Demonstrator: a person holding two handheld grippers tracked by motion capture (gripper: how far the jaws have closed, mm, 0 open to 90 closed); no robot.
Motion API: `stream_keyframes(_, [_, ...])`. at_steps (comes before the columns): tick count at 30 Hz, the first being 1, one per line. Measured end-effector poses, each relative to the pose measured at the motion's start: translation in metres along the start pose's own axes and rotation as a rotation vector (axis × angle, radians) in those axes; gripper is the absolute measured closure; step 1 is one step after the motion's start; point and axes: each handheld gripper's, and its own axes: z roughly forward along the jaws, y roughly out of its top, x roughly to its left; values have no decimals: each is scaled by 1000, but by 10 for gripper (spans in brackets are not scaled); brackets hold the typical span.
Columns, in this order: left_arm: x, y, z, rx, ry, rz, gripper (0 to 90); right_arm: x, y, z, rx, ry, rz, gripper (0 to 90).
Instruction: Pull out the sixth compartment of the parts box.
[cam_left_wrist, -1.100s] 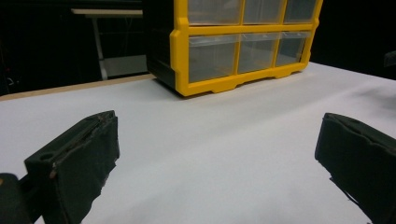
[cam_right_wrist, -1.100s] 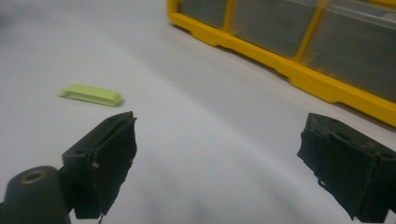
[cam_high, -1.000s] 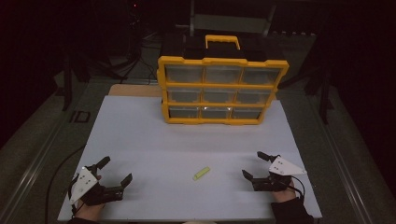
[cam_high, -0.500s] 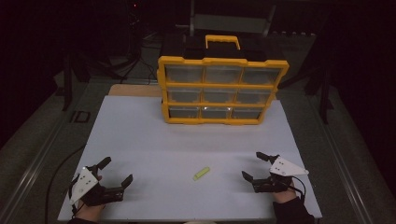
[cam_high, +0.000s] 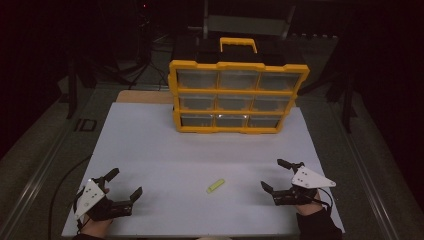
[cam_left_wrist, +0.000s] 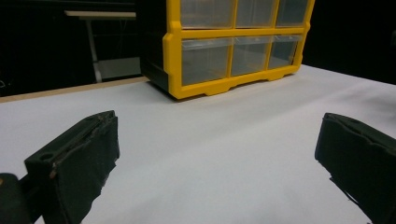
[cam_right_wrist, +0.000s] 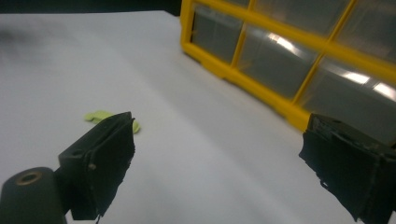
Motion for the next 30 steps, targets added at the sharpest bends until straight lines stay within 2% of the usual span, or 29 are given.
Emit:
stream_keyframes(5, [0, 0, 0, -2, -1, 2, 6, -2, 23, -10, -11, -22, -74, 86])
stream_keyframes(9, [0, 0, 0, -2, 0, 1, 6, -7, 36, -13, -27, -33, -110, 86])
stream_keyframes(13, [0, 0, -1, -12, -2, -7, 6, -14, 57, -18, -66, -47, -165, 86])
stream_keyframes(18, [0, 0, -1, -19, -1, -9, 6, -18, 77, -20, -82, -81, -247, 87])
stream_keyframes(24, [0, 1, -1, -20, -1, -9, 6, -23, 97, -18, -88, -83, -328, 88])
stream_keyframes(28, [0, 1, -1, -20, 0, -9, 6, -29, 106, -12, -78, -68, -349, 88])
stream_keyframes(30, [0, 1, -2, -20, 0, -8, 6, -32, 110, -8, -67, -61, -334, 87])
